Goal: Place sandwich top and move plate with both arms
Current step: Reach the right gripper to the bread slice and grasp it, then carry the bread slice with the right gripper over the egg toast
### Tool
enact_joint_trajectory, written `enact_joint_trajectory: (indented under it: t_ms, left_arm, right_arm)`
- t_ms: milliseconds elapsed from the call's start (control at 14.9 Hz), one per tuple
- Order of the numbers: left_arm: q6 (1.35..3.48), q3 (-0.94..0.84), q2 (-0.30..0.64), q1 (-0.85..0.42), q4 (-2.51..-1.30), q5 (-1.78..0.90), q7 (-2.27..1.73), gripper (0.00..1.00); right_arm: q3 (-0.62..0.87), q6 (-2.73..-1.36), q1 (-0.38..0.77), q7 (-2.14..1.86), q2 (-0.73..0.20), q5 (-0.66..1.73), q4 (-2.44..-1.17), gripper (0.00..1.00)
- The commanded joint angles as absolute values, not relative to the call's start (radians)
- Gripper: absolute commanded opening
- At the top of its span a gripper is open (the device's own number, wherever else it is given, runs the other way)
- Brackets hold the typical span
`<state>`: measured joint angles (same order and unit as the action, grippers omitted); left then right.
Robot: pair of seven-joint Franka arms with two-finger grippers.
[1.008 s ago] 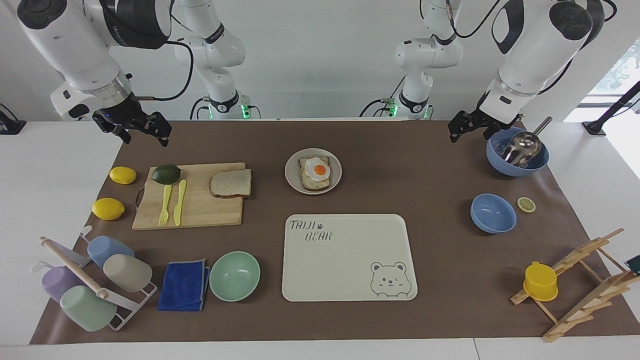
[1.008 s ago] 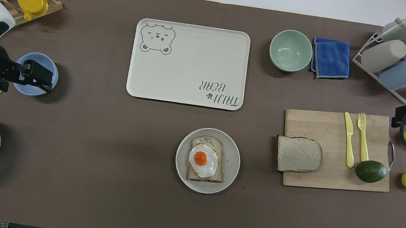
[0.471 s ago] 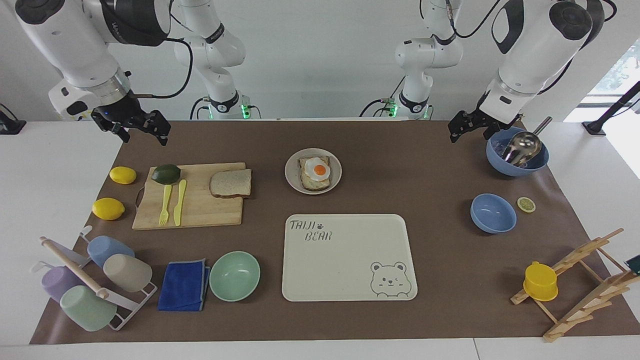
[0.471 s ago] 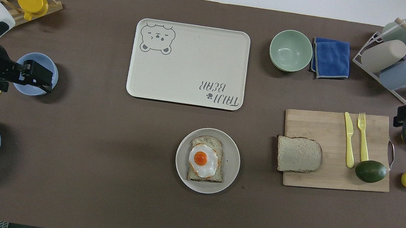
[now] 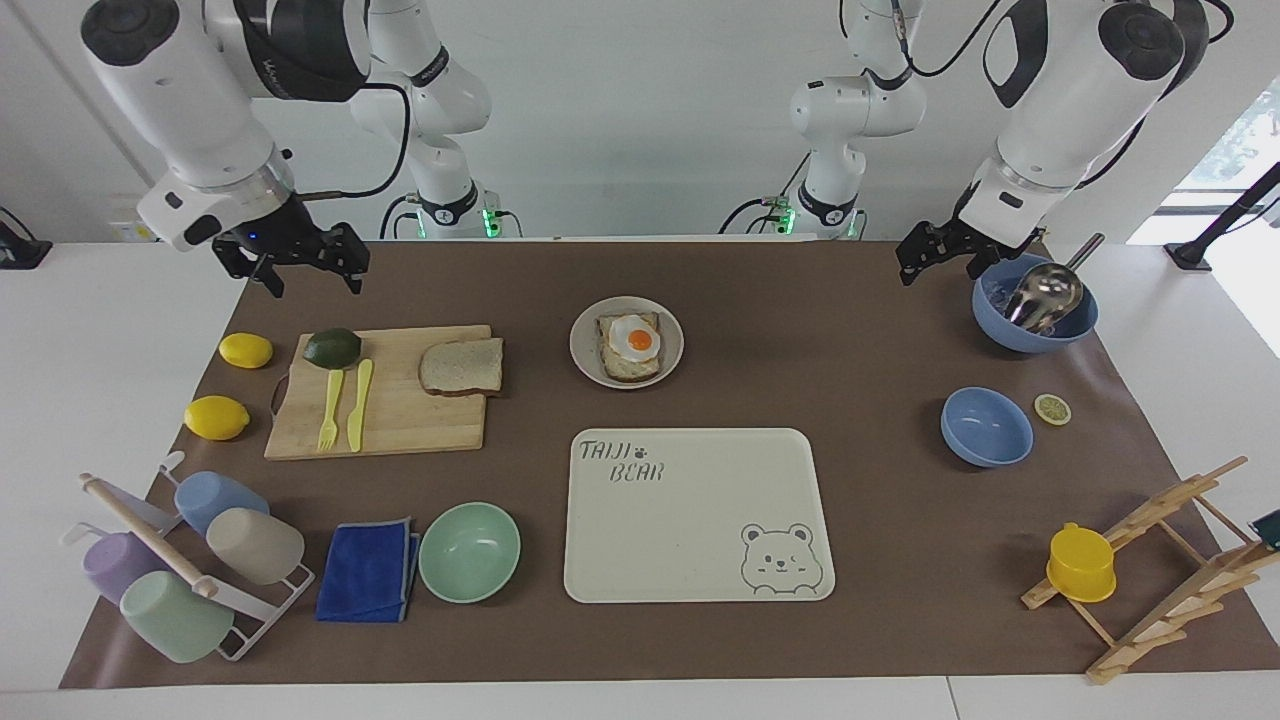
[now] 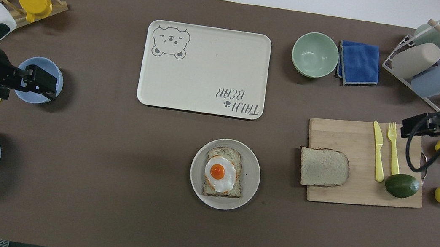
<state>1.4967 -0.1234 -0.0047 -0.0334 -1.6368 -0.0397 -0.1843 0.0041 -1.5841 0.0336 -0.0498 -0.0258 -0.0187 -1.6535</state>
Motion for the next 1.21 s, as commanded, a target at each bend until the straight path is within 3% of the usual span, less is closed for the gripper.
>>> enact_joint_trajectory:
  t_ms: [0,202,403,538,807,1143]
  left_arm:
    - [1.499,-0.127,-0.029,-0.021,-1.658,-0.051,-0.181,1.00]
    - [1.499,-0.127,-0.029,-0.021,-1.658,-0.051,-0.181,1.00]
    - [1.499,-0.127,-0.029,-0.021,-1.658,-0.051,-0.181,1.00]
    - [1.499,-0.127,-0.029,-0.021,-1.658,-0.051,-0.181,1.00]
    - [1.499,-0.127,-0.029,-0.021,-1.658,-0.051,-0.181,1.00]
    - [1.499,-0.127,-0.029,-0.021,-1.658,-0.051,-0.181,1.00]
  right_arm:
    - [0.023,-1.678,0.139,0.059,-0.067,-0.066,-1.730,1.00]
    - [0.031,-1.756,0.280,0.314,-0.146,-0.132,-1.790,1.00]
    - [0.067,-1.920,0.302,0.437,-0.159,-0.138,-1.939,1.00]
    - [0.074,-1.924,0.321,0.506,-0.224,-0.181,-1.942,1.00]
    - [0.075,-1.911,0.340,0.515,-0.241,-0.241,-1.966,1.00]
    - [0.080,-1.904,0.342,0.515,-0.242,-0.287,-2.022,0.92]
